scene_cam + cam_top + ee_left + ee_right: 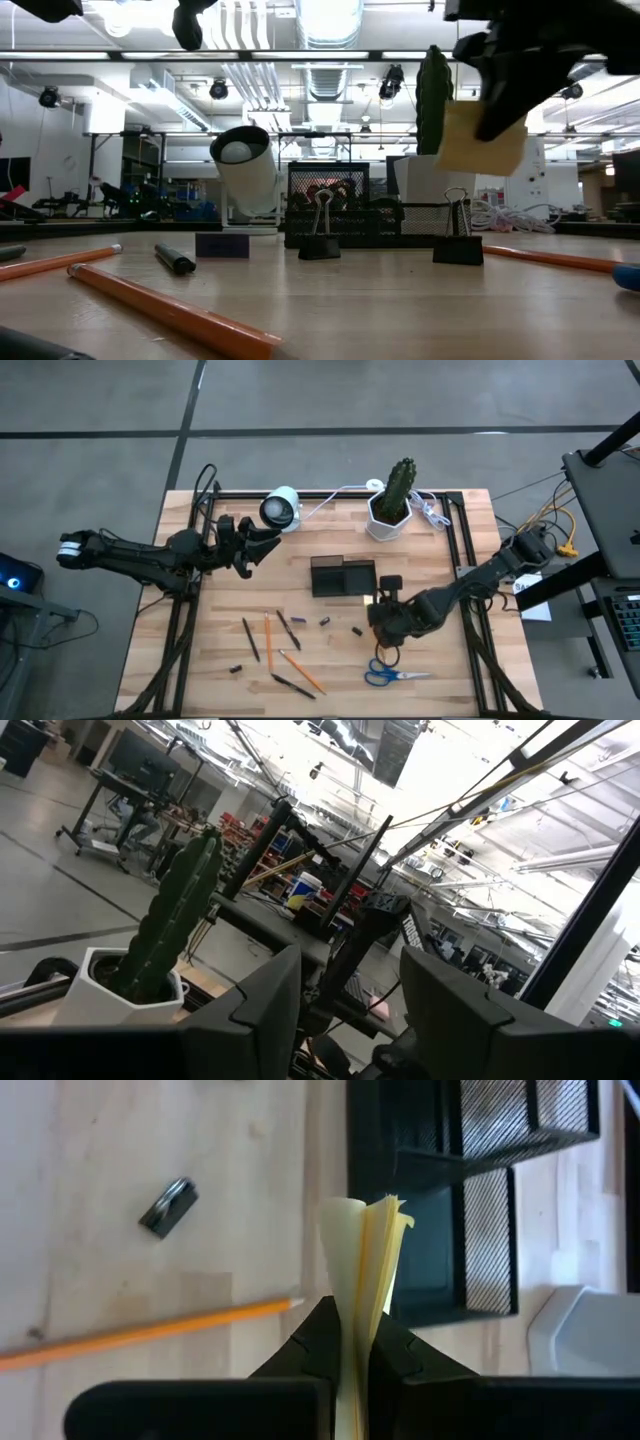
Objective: Pick and place office supplies into organizer
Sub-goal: Put the yellow sticky notes into the black desk organizer
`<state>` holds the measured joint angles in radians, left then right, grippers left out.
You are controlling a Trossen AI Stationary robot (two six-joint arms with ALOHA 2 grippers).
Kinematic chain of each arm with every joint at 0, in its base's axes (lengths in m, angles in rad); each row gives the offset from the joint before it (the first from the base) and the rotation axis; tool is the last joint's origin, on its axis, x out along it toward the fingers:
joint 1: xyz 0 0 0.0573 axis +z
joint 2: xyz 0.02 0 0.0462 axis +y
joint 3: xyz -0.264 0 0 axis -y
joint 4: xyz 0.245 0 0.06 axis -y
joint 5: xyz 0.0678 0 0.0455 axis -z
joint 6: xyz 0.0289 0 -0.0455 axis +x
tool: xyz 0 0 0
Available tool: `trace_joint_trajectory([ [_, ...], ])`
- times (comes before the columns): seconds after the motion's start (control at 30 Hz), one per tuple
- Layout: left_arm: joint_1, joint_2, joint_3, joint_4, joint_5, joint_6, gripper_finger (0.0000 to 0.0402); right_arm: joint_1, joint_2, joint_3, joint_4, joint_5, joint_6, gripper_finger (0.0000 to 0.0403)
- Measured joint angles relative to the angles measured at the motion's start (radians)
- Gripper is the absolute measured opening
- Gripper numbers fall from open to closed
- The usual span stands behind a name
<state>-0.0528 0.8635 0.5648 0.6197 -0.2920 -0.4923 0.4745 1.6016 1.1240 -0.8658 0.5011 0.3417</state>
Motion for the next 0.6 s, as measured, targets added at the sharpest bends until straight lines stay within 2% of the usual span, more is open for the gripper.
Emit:
trace_joint_trajectory([
  [0.2,0.0,0.0,0.0,0.0,0.0,0.0,0.0157,-0.064,0.002,-0.006,0.054,0.006,-0.077,0.0009],
  [0.33,0.0,-0.002,0.0,0.0,0.0,0.0,0.0157,-0.104,0.002,-0.014,0.07,0.052,-0.13,0.0009],
  [0.6,0.0,-0.002,0.0,0.0,0.0,0.0,0.0157,-0.176,0.002,-0.041,0.155,0.052,-0.271,0.0009],
])
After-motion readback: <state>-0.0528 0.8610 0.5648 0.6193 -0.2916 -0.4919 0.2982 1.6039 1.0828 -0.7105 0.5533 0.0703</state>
